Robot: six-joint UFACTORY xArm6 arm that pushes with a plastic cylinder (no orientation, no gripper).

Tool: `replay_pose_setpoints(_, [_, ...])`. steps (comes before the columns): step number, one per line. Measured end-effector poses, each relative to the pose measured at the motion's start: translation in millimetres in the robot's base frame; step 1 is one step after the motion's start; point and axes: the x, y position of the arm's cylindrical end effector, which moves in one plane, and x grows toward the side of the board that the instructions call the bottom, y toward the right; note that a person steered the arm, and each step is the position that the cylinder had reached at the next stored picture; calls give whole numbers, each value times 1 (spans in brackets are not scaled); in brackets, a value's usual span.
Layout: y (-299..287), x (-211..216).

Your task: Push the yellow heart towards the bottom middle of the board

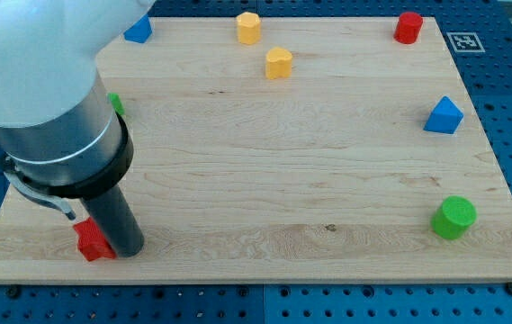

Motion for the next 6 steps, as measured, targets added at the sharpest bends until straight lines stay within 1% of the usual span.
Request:
replay_pose_setpoints(1, [44, -30])
replay_pose_setpoints(2, [76, -76])
replay_pose_setpoints(5, [83, -210])
replay_pose_setpoints(6, [95, -248])
